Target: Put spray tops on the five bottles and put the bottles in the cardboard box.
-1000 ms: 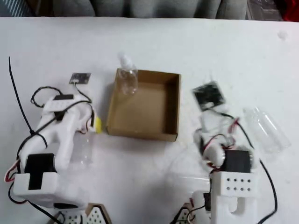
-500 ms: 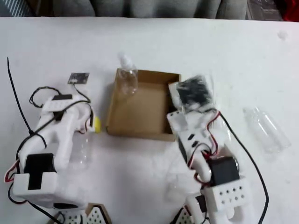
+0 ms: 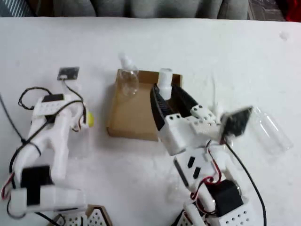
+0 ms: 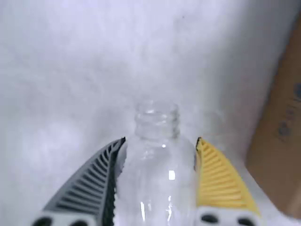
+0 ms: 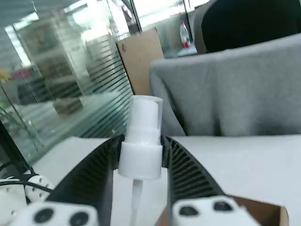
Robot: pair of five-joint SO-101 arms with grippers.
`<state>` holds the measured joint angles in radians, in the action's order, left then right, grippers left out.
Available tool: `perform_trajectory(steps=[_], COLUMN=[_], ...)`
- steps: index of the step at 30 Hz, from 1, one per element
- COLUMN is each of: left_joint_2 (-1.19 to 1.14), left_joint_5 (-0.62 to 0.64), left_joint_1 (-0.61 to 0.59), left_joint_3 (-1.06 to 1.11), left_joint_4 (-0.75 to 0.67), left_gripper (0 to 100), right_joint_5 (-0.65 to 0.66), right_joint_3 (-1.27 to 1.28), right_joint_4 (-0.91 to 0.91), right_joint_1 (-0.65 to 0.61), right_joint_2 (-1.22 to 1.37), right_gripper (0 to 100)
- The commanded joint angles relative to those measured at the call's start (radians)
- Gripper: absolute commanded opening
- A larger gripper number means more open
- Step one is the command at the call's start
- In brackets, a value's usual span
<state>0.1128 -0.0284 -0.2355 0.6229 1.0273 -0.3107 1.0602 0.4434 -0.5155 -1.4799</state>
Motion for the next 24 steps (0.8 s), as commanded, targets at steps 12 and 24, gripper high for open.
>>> perform_trajectory(steps=[12, 24], left_joint_2=[0.719, 1.188], left_joint_5=[-0.005, -0.003], left_joint_1=[0.116, 0.297], left_joint_3=[-0.008, 0.322], left_joint_4=[0.094, -0.192], left_gripper=[2, 2], right_joint_5=[-0.015, -0.014], right_joint_3=[0.166, -0.315], right_joint_4=[-0.522, -0.536], right_joint_1=[0.254, 0.255], right_joint_2=[-0.278, 0.194], right_gripper=[1.5, 1.5])
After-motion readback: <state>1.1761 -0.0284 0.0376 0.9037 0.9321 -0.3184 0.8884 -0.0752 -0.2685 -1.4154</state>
